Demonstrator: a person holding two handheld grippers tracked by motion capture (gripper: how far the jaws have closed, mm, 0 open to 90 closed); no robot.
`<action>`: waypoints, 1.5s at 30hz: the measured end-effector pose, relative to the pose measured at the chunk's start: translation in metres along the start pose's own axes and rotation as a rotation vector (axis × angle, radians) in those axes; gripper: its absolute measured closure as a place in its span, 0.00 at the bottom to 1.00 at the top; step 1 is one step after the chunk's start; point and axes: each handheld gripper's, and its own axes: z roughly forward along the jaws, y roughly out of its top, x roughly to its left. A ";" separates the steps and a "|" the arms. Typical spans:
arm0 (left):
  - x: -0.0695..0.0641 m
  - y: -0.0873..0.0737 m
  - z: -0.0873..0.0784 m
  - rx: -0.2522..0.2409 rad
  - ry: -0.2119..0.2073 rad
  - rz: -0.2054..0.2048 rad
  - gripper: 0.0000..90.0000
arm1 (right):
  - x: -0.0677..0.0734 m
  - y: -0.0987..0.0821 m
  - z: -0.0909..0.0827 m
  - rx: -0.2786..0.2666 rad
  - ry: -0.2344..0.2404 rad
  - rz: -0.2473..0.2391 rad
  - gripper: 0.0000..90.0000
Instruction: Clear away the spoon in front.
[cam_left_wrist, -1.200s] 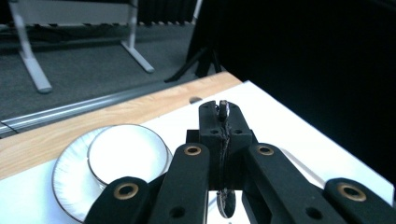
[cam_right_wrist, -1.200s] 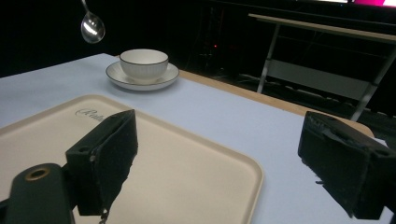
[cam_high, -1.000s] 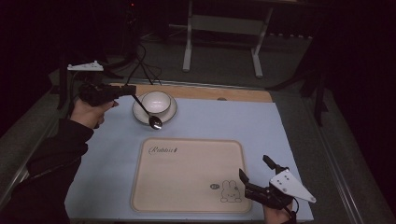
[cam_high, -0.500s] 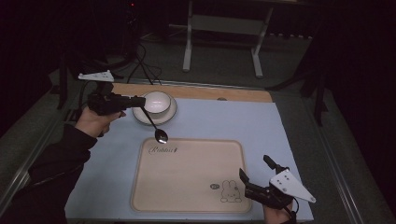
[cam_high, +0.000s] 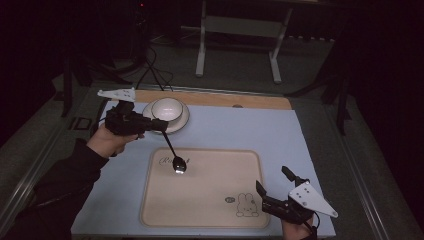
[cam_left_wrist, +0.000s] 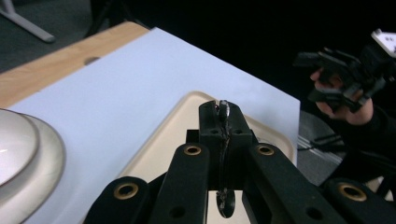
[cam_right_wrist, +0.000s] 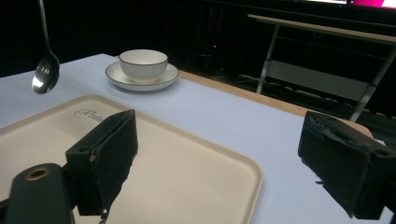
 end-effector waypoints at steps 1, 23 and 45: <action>-0.002 -0.001 0.002 0.007 -0.011 0.011 1.00 | 0.000 0.000 0.000 0.001 0.000 0.000 0.13; -0.003 -0.026 0.040 0.148 -0.185 0.045 1.00 | 0.001 0.000 0.001 0.003 0.008 -0.001 0.13; 0.010 -0.054 0.081 0.305 -0.284 0.038 0.99 | 0.001 -0.001 0.001 0.010 0.013 -0.004 0.13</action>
